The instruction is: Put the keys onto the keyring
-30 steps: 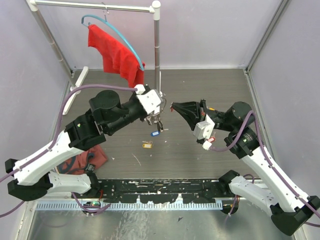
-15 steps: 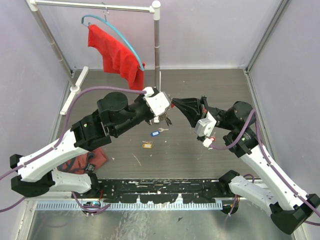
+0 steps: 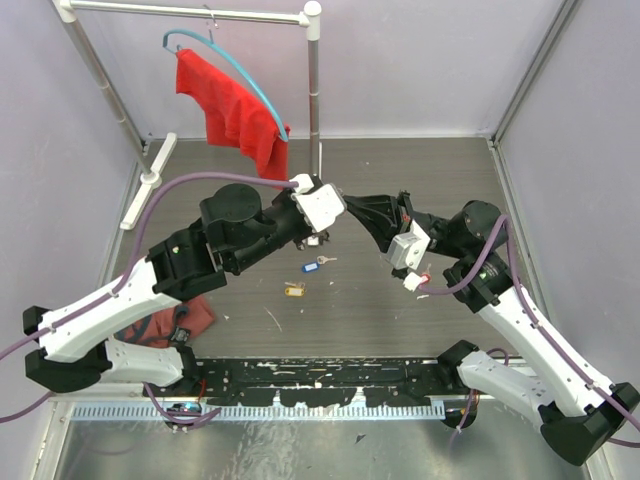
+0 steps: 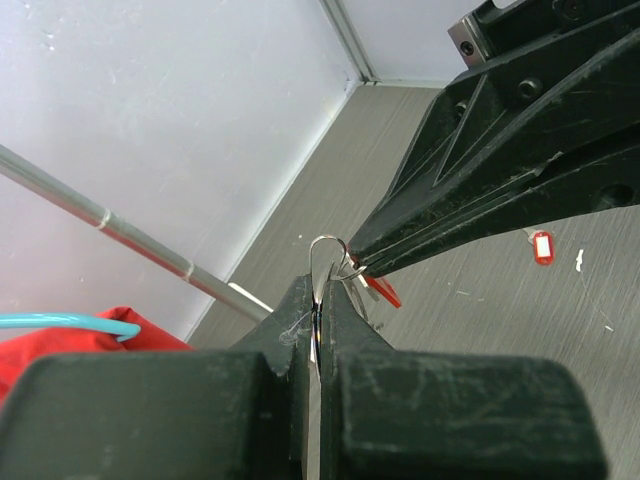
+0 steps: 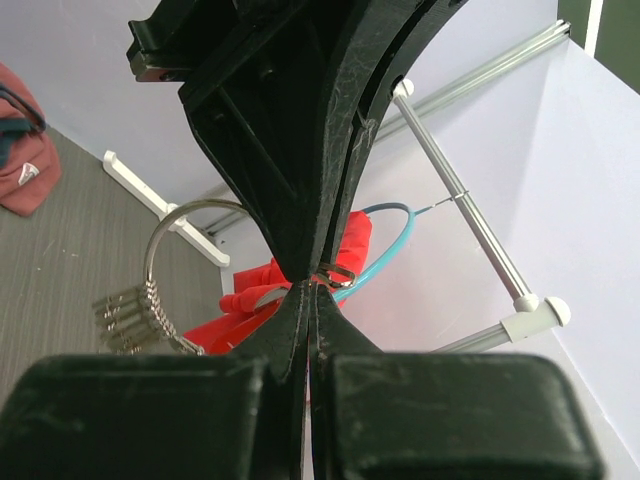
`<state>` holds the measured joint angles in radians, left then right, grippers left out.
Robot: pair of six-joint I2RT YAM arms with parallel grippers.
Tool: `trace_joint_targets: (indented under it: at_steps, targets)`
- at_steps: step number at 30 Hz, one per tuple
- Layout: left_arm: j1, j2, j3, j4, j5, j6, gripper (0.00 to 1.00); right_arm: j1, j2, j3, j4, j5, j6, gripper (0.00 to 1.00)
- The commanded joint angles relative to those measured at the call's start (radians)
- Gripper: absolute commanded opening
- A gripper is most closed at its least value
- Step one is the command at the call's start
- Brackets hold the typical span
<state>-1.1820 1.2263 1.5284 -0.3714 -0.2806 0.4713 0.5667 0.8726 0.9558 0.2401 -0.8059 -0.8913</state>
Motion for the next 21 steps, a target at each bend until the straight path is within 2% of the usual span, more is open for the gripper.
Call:
trace_joint_targets:
  at_steps: [1, 21]
  targets:
    - [-0.008, 0.002, 0.047, 0.048, -0.008, 0.01, 0.0, 0.007, -0.001, 0.018, 0.072, 0.001, 0.015, 0.01]
    - [-0.01, 0.007, 0.044, 0.04, -0.01, 0.025, 0.0, 0.012, -0.004, -0.003, 0.144, 0.041, 0.065, 0.01]
